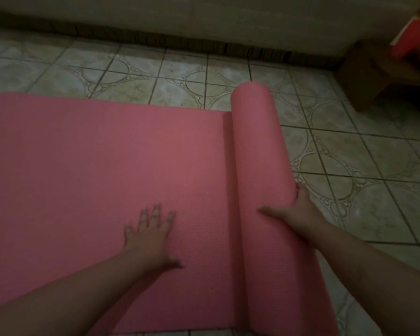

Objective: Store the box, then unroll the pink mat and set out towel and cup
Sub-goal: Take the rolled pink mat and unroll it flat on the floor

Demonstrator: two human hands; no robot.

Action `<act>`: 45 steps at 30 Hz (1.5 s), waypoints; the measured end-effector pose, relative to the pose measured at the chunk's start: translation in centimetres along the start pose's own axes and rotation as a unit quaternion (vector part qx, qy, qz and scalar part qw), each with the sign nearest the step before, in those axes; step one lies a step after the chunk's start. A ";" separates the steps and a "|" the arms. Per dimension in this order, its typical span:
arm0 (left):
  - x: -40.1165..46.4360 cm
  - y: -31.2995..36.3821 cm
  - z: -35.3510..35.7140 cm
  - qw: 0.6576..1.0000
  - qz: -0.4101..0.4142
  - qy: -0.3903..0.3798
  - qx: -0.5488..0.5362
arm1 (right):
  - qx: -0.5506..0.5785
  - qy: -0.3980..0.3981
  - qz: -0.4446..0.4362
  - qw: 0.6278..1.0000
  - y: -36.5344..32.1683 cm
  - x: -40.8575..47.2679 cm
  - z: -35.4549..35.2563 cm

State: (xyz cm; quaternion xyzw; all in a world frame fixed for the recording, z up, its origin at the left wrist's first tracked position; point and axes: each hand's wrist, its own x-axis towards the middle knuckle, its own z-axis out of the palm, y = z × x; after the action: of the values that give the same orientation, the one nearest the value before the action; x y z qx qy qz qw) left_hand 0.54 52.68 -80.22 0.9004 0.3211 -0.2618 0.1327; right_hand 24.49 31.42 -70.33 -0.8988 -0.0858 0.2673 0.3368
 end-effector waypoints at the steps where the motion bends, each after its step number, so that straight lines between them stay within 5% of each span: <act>1: -0.1 -0.1 -0.1 1.000 -0.001 0.001 0.001 | 0.012 -0.001 -0.001 1.000 0.1 0.2 -0.2; 15: -1.8 -8.3 -2.0 0.999 -0.036 -0.001 0.037 | 0.144 -0.062 -0.001 0.988 -0.4 -1.1 3.5; 21: -2.3 -8.1 -1.6 0.992 -0.059 0.054 -0.094 | 0.137 -0.127 0.082 0.979 0.1 -0.6 0.5; 25: -2.7 -6.3 -0.6 0.987 -0.090 0.092 -0.097 | 0.129 0.030 0.081 0.988 1.6 0.5 -3.1; 28: -2.4 -4.4 -0.6 0.994 -0.038 0.079 -0.073 | 0.085 0.118 0.028 0.989 1.9 0.5 -3.3; 32: -1.8 -1.8 -1.1 0.998 0.030 0.026 -0.044 | 0.070 0.051 0.012 0.996 1.8 0.0 -2.5; 45: -1.3 -1.5 -0.4 1.000 0.013 -0.008 0.000 | 0.122 -0.035 0.037 0.991 2.6 1.0 -3.7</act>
State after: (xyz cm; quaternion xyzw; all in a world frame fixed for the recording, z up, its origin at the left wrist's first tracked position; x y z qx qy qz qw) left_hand -1.14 53.30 -79.28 0.9024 0.3084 -0.2672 0.1382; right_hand 27.28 27.76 -70.14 -0.8437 -0.0312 0.3193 0.4303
